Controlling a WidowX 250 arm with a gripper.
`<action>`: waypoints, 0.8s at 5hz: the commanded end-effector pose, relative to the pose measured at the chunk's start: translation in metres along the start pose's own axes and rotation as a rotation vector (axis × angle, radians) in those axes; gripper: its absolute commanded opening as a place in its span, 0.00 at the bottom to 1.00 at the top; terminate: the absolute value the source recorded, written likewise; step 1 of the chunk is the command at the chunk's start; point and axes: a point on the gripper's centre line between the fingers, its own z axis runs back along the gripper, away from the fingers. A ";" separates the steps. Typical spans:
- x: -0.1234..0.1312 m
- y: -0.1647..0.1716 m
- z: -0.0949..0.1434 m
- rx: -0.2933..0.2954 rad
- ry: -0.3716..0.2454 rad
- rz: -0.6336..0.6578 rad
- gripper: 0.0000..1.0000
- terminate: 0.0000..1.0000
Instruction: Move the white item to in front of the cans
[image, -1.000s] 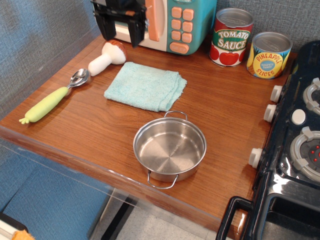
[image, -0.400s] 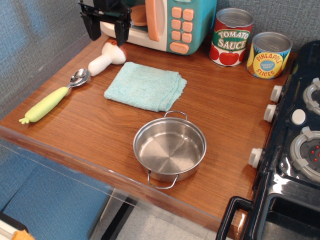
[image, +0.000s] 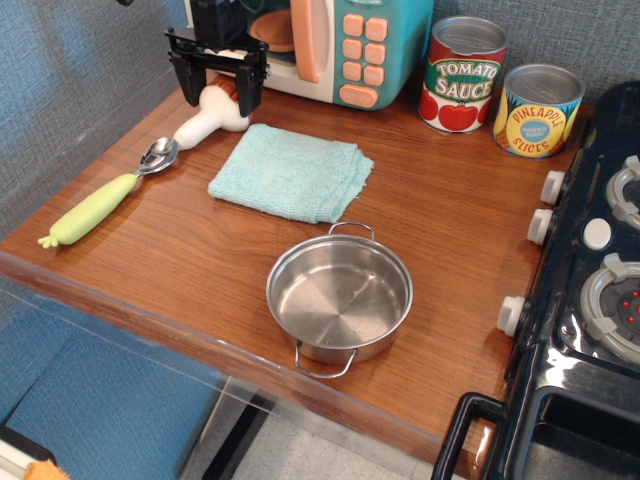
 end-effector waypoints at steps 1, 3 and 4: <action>0.005 0.006 0.037 0.014 -0.092 0.012 0.00 0.00; 0.003 -0.006 0.096 0.063 -0.206 0.027 0.00 0.00; 0.002 -0.048 0.109 0.049 -0.226 -0.025 0.00 0.00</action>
